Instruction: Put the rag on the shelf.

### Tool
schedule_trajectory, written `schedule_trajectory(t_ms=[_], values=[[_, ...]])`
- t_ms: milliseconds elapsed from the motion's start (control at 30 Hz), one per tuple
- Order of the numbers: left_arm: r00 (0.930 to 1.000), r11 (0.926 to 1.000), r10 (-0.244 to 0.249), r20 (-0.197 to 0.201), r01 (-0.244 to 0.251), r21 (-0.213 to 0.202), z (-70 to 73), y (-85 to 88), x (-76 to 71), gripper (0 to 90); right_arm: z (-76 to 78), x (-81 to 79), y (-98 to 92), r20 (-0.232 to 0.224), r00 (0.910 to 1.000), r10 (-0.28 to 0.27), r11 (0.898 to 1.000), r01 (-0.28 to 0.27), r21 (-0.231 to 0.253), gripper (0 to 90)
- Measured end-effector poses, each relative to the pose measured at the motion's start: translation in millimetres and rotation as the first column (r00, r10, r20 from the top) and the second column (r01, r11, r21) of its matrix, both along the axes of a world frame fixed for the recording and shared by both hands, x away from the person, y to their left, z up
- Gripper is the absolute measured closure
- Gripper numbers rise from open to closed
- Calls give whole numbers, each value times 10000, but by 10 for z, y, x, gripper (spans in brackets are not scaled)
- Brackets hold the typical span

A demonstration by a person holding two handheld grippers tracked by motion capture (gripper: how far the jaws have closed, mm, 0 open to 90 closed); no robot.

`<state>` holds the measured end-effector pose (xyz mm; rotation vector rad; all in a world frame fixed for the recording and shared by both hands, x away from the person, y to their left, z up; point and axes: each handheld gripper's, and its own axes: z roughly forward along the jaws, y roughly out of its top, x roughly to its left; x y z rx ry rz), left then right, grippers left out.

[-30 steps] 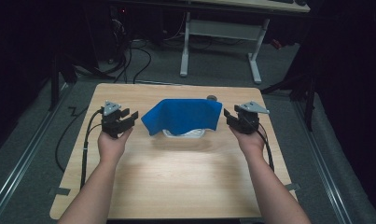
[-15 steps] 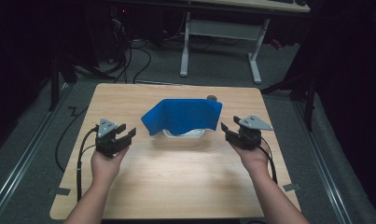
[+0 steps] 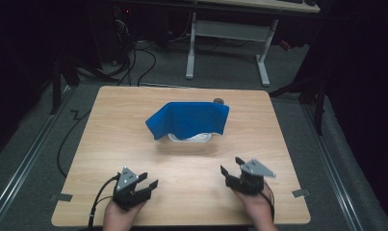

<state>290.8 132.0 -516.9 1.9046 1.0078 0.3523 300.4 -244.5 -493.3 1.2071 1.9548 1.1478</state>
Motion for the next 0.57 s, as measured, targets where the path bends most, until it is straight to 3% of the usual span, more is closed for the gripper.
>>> schedule_trajectory(t_ms=[33,67,100,133,167,200,267,367,467,567], values=[[9999,9996,-102,-15,102,248,-41,-40,-28,479,-140,-118,-2,-35,9999,-98,9999,98,-72,387],[9990,9998,-83,-432,90,152,-93,-131,-38,479,-223,-167,13,-582,9981,175,9993,-195,-331,339],[9990,9978,-265,-350,285,591,-118,-153,-6,468,-221,-177,43,-714,9960,533,9973,-568,-475,319],[9993,9986,-175,-329,191,485,-136,-186,3,463,-209,-199,51,-295,9978,592,9950,-614,-784,349],[9989,9948,-391,-243,412,936,-131,-164,37,462,-201,-197,51,-122,9985,538,9940,-547,-952,337],[9989,9962,-373,-282,394,776,-130,-164,54,462,-195,-172,44,-126,9988,471,9942,-481,-957,331],[9990,9967,-348,-282,368,726,-124,-153,66,457,-202,-115,28,-335,9987,392,9982,-406,-441,325],[9992,9966,-264,-310,287,766,-136,-116,71,455,-216,-105,13,-283,9987,412,9976,-428,-553,328],[9993,9980,-81,-361,104,624,-135,-75,89,455,-245,-93,-36,-528,9982,282,9989,-301,-356,326],[9993,9981,-17,-378,40,618,-137,-59,99,455,-235,-87,-60,-495,9985,214,9993,-228,-296,325]])
